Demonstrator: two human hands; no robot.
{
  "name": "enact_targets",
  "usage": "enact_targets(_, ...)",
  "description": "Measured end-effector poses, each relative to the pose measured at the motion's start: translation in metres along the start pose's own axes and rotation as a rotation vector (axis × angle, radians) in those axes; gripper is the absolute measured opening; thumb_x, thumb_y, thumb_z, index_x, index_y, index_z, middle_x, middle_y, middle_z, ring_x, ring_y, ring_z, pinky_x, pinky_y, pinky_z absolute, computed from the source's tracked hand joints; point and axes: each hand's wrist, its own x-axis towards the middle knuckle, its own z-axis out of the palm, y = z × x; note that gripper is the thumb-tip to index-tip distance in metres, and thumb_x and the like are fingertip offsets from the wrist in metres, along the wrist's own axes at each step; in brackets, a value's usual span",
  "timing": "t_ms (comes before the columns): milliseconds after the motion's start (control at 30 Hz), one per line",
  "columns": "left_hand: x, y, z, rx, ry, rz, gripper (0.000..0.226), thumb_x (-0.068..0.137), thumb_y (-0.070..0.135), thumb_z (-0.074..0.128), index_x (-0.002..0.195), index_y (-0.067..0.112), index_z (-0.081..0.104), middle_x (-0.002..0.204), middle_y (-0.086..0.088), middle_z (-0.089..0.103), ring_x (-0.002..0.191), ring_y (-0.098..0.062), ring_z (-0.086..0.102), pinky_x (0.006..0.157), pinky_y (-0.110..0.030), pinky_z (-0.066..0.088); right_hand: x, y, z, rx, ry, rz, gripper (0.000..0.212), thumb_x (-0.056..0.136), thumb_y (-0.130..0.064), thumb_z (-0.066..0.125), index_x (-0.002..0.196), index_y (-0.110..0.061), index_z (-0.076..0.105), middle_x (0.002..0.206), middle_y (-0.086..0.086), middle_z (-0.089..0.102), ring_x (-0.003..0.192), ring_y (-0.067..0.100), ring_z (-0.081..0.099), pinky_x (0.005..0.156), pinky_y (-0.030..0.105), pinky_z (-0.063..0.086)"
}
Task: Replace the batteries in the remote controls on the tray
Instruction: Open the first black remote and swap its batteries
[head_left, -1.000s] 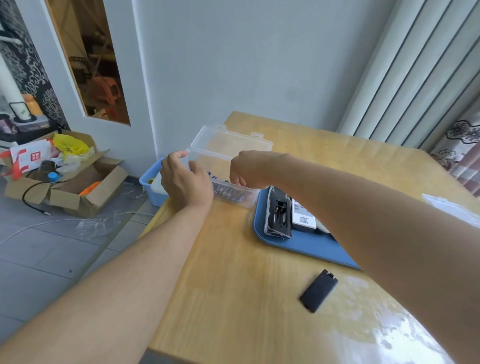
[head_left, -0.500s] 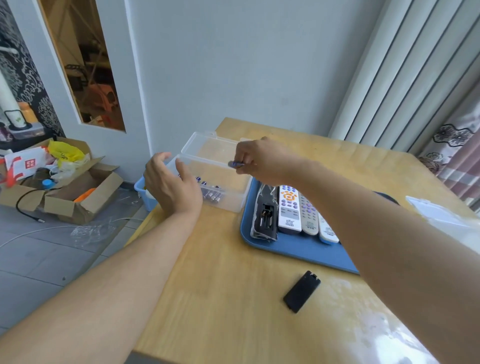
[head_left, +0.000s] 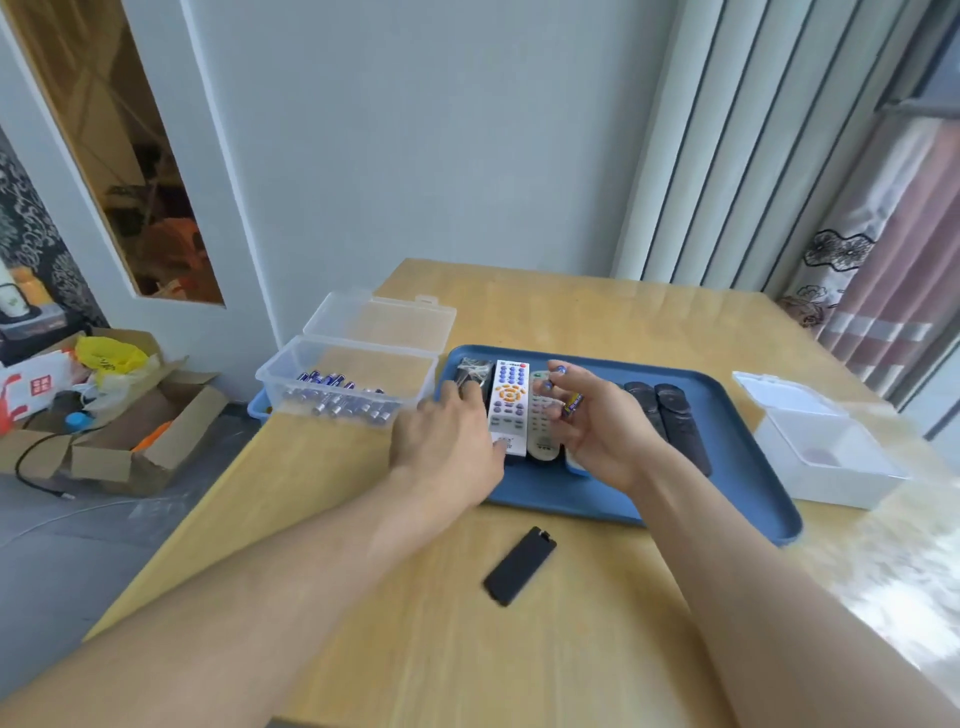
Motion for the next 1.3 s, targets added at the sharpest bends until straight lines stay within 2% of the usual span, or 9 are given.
enact_targets(167,0.013,0.002,-0.017,0.138,-0.324,-0.086,0.055,0.091,0.033,0.056,0.138,0.009,0.041,0.130,-0.008,0.059,0.117,-0.030,0.060,0.078,-0.033,0.038,-0.013,-0.007,-0.003,-0.104,-0.003,-0.088,0.016,0.096,-0.009,0.060,0.111,-0.014,0.064,0.087,0.008,0.066,0.050,0.013,0.030,0.039,0.019,0.021)
enact_targets(367,0.017,-0.001,-0.021,0.033,-0.518,-0.178,0.088,0.084,0.060,0.060,0.148,0.006,0.029,0.131,-0.006,0.059,0.122,-0.031,0.056,0.089,-0.036,0.043,-0.019,-0.004,-0.006,-0.183,-0.026,-0.101,0.020,0.093,-0.017,0.068,0.112,-0.015,0.066,0.088,0.006,0.072,0.053,0.014,0.024,0.045,0.022,0.017)
enact_targets(533,0.009,0.000,-0.019,-0.092,-0.342,-0.162,0.083,0.081,0.050,0.068,0.141,0.008,0.029,0.124,-0.007,0.061,0.116,-0.032,0.058,0.081,-0.036,0.041,-0.022,-0.002,-0.006,-0.214,0.029,-0.180,0.027,0.093,-0.022,0.070,0.120,-0.015,0.066,0.090,0.007,0.075,0.051,0.014,0.020,0.044,0.022,0.019)
enact_targets(700,0.008,-0.004,-0.030,-0.263,-0.087,-0.160,0.069,0.081,0.043,0.071,0.132,0.015,0.035,0.101,-0.003,0.062,0.086,-0.030,0.058,0.071,-0.036,0.045,-0.026,-0.004,-0.004,-0.203,0.087,-0.280,0.019,0.096,-0.027,0.067,0.114,-0.020,0.070,0.101,0.014,0.076,0.047,0.013,0.021,0.044,0.022,0.021)
enact_targets(867,0.011,0.000,-0.027,-0.849,0.171,-0.081,0.049,0.077,0.029,0.075,0.117,0.026,0.047,0.080,0.009,0.066,0.074,-0.016,0.063,0.063,-0.032,0.049,-0.031,-0.008,0.001,-0.316,0.171,-0.484,0.012,0.087,-0.029,0.078,0.096,-0.021,0.076,0.087,-0.014,0.075,0.061,-0.002,0.056,0.056,0.012,0.040)
enact_targets(967,0.011,0.009,-0.011,-1.189,0.131,-0.052,0.036,0.077,0.012,0.074,0.101,0.025,0.052,0.076,0.002,0.064,0.062,-0.017,0.061,0.054,-0.027,0.047,-0.037,-0.012,0.005,-0.354,0.138,-0.584,0.011,0.083,-0.022,0.081,0.094,-0.019,0.078,0.081,-0.016,0.073,0.070,-0.005,0.061,0.063,0.008,0.044)
enact_targets(1067,0.010,0.017,0.001,-1.421,0.031,-0.070,0.038,0.082,0.002,0.073,0.107,0.020,0.051,0.086,-0.014,0.064,0.059,-0.021,0.061,0.045,-0.031,0.048,-0.043,-0.014,0.011,-0.441,0.071,-0.653,0.014,0.082,-0.016,0.082,0.094,-0.022,0.079,0.078,-0.014,0.074,0.069,-0.003,0.060,0.068,0.010,0.046)
enact_targets(1167,0.006,0.017,0.010,-1.529,-0.040,-0.054,0.044,0.084,0.002,0.076,0.116,0.021,0.053,0.089,-0.008,0.067,0.068,-0.017,0.064,0.047,-0.032,0.052,-0.043,-0.008,0.014,-0.636,0.066,-0.713,0.016,0.081,-0.016,0.083,0.090,-0.028,0.075,0.083,-0.018,0.075,0.075,-0.004,0.065,0.066,0.012,0.043)
enact_targets(1300,0.007,0.011,0.017,-1.619,-0.133,-0.031,0.054,0.077,0.005,0.084,0.117,0.021,0.052,0.090,-0.001,0.069,0.075,-0.014,0.068,0.047,-0.030,0.051,-0.042,0.003,0.011,-0.897,0.134,-0.848,0.016,0.082,-0.016,0.082,0.087,-0.030,0.076,0.081,-0.025,0.073,0.056,0.011,0.059,0.050,0.021,0.045)
